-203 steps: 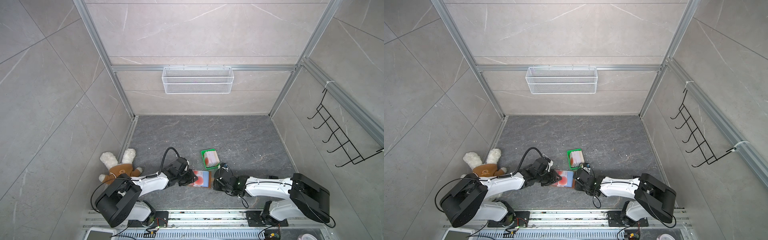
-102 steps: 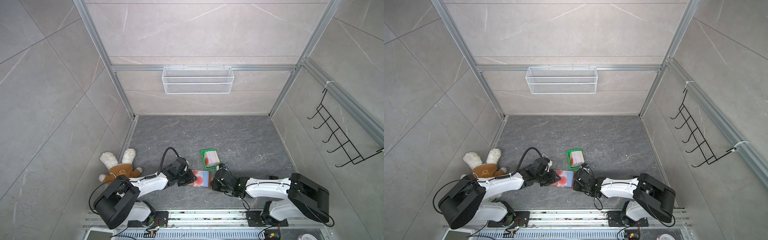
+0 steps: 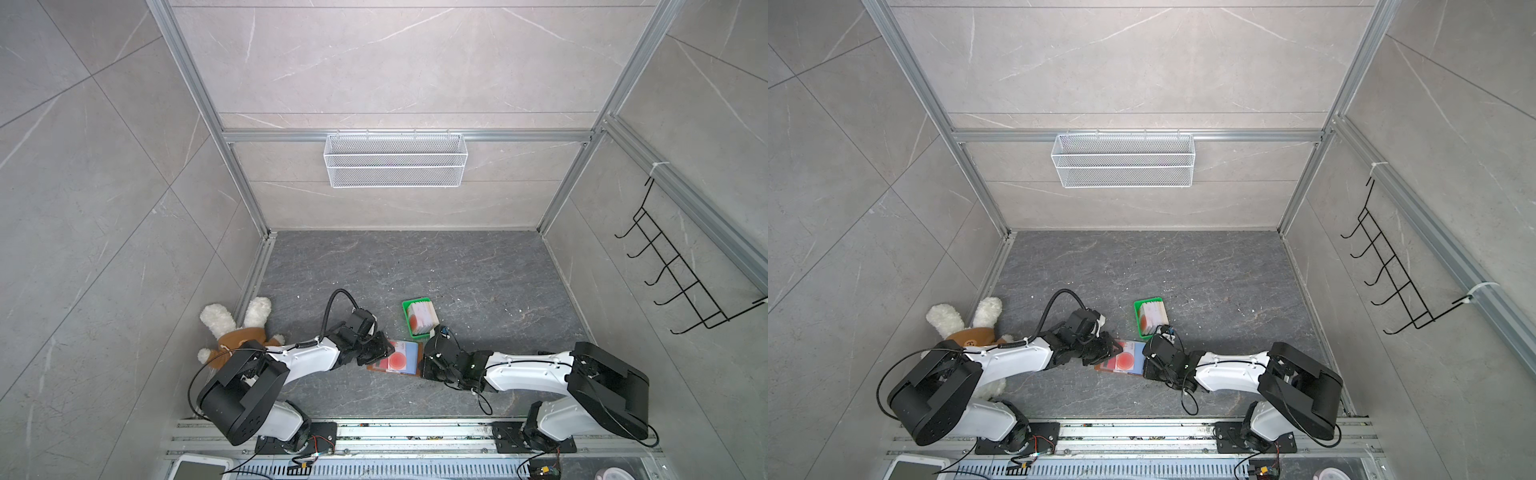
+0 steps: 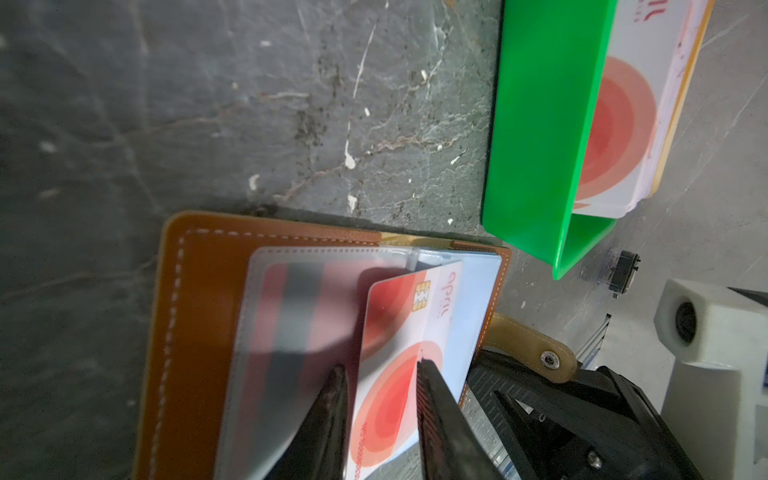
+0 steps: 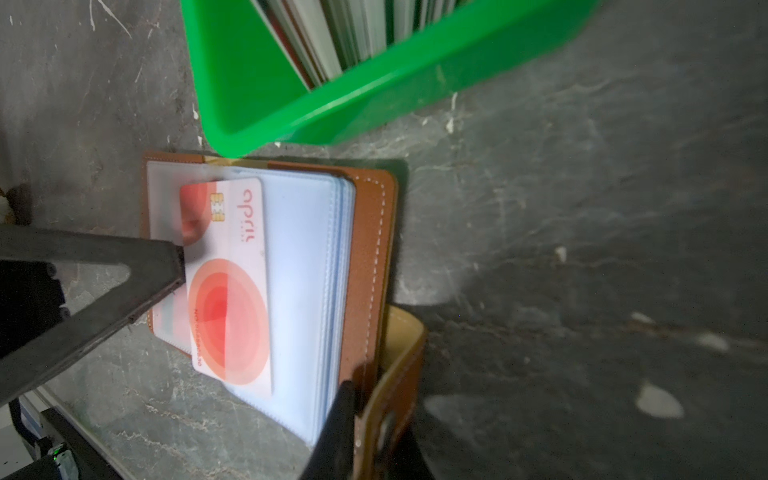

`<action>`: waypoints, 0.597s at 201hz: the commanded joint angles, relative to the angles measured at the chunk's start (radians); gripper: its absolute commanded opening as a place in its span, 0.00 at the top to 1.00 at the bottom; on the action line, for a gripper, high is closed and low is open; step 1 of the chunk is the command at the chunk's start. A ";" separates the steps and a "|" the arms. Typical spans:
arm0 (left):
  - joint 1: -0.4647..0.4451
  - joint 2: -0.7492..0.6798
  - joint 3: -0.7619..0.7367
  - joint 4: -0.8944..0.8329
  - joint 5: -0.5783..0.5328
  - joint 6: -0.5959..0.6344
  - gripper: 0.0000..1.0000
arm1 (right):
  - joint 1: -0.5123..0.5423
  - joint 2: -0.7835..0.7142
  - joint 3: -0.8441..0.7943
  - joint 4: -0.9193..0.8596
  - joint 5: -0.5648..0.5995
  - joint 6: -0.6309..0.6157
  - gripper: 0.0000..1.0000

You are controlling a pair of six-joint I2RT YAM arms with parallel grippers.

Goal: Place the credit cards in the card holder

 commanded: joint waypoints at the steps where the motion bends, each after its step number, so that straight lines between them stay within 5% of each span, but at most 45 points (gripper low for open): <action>1: 0.003 0.020 0.024 0.009 0.028 0.032 0.68 | 0.005 0.038 0.011 -0.121 0.032 -0.008 0.84; 120: 0.003 0.047 0.044 0.066 0.087 0.034 0.68 | 0.013 0.058 0.030 -0.160 0.044 -0.037 0.87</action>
